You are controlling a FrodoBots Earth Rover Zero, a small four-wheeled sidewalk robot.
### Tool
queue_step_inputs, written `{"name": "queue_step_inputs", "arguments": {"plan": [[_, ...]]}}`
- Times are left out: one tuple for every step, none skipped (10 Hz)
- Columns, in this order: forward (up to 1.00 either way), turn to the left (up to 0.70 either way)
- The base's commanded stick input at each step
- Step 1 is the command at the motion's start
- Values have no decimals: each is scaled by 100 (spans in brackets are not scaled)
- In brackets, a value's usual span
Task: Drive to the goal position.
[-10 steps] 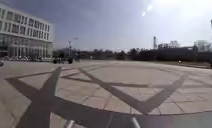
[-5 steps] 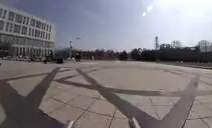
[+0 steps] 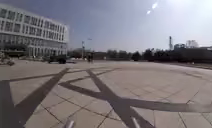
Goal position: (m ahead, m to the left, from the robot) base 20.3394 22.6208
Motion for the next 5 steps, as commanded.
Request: {"name": "queue_step_inputs", "arguments": {"plan": [[100, 22], [100, 27], [100, 27], [100, 27], [100, 14]]}}
